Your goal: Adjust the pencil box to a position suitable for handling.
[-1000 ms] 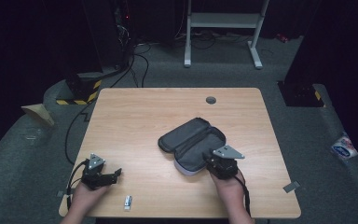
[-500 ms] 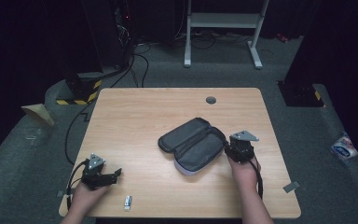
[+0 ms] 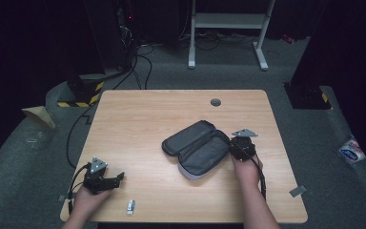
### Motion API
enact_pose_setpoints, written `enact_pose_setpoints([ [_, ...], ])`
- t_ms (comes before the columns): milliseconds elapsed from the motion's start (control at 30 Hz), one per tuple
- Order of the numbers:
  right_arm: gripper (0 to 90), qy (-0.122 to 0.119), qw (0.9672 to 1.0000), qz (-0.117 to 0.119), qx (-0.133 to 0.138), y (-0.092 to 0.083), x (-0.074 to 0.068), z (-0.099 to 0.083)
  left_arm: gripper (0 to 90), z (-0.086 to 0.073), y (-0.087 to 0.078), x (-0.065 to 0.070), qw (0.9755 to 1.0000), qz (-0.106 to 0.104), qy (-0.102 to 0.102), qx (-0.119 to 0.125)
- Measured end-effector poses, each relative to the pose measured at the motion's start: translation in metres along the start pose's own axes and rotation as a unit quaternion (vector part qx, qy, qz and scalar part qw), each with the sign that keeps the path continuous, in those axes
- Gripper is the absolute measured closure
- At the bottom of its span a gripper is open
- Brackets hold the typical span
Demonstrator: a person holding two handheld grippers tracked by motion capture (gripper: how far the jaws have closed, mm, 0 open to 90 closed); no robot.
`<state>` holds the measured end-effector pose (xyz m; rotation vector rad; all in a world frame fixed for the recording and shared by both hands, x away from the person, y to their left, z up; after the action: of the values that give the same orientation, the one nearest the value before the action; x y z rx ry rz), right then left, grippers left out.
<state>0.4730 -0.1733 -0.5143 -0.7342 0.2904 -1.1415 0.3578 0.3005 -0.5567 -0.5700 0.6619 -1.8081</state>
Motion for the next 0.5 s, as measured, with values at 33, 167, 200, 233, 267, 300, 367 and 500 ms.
enact_pose_setpoints([
  [33,80.4,0.000,1.0000,0.000,0.000,0.000,0.000,0.000,15.3,0.000,0.000,0.000,1.0000,0.000,0.000,0.000],
  [167,82.2,-0.008,1.0000,-0.004,-0.003,-0.002,-0.004,-0.001,15.3,0.000,0.000,0.000,1.0000,0.000,0.001,0.001],
  [200,82.3,-0.008,1.0000,-0.004,-0.003,-0.003,-0.005,-0.003,15.3,0.000,0.000,0.000,1.0000,-0.001,0.001,0.001],
  [233,82.3,-0.008,1.0000,-0.004,-0.003,-0.003,-0.005,-0.003,15.3,0.000,0.000,0.000,1.0000,-0.001,0.001,0.001],
  [267,82.3,-0.006,1.0000,-0.004,-0.004,-0.004,-0.005,-0.004,15.3,0.000,0.000,0.000,1.0000,-0.001,0.001,0.001],
  [300,82.3,-0.006,1.0000,-0.004,-0.004,-0.005,-0.005,-0.005,15.3,0.000,0.000,0.000,1.0000,-0.002,0.001,0.001],
  [367,82.1,-0.006,1.0000,-0.005,-0.002,-0.007,-0.007,-0.007,15.3,0.000,0.000,0.000,1.0000,-0.001,0.002,0.001],
  [500,81.0,-0.007,1.0000,-0.004,0.004,-0.014,-0.009,-0.011,15.3,0.000,0.000,0.001,1.0000,-0.004,-0.003,0.001],
])
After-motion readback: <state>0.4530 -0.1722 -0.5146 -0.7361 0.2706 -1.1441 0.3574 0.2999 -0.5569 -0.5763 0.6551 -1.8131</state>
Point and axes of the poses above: each handheld gripper's, and its own axes: y roughly forward along the jaws, z roughly out of its top, x roughly to its right, the point moved 4 cm from there along y, roughly forward along the jaws, and after that the axes turned 6 degrees about -y, right-handed, at the moved point
